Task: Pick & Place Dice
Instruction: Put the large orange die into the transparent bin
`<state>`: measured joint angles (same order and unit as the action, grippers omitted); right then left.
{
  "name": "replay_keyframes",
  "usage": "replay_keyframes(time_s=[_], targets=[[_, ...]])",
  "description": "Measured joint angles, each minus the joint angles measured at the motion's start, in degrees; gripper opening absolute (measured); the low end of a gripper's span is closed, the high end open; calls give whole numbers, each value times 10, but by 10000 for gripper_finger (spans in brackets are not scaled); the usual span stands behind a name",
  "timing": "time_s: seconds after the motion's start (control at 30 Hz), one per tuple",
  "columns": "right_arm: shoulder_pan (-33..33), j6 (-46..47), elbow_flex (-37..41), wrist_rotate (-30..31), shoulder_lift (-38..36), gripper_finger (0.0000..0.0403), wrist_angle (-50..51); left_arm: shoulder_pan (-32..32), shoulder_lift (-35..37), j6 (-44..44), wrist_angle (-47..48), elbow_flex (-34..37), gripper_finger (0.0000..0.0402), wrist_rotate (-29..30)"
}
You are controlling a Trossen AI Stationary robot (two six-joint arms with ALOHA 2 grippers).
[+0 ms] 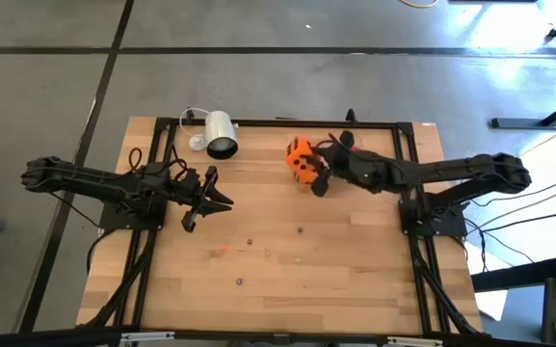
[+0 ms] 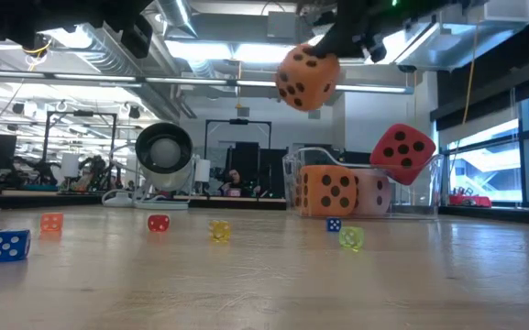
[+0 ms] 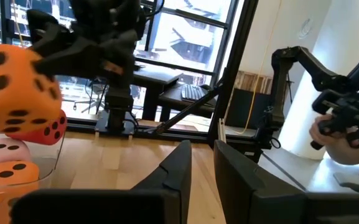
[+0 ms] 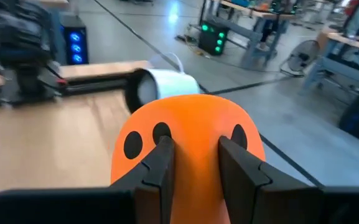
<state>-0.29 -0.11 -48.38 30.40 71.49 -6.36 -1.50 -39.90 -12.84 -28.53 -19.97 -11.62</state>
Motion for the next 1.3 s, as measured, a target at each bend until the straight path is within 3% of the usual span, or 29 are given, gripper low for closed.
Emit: replay_keyframes(time_s=[0.37,0.57,1.3], targets=[[-100,-53,0,-39,111,91,-78,0,0,0,0,0,63,0],[-145,-53,0,-79,127,91,-73,0,0,0,3,0,62,0],[-158,-90,0,-68,119,90,33,0,0,2,10,0,59,0]])
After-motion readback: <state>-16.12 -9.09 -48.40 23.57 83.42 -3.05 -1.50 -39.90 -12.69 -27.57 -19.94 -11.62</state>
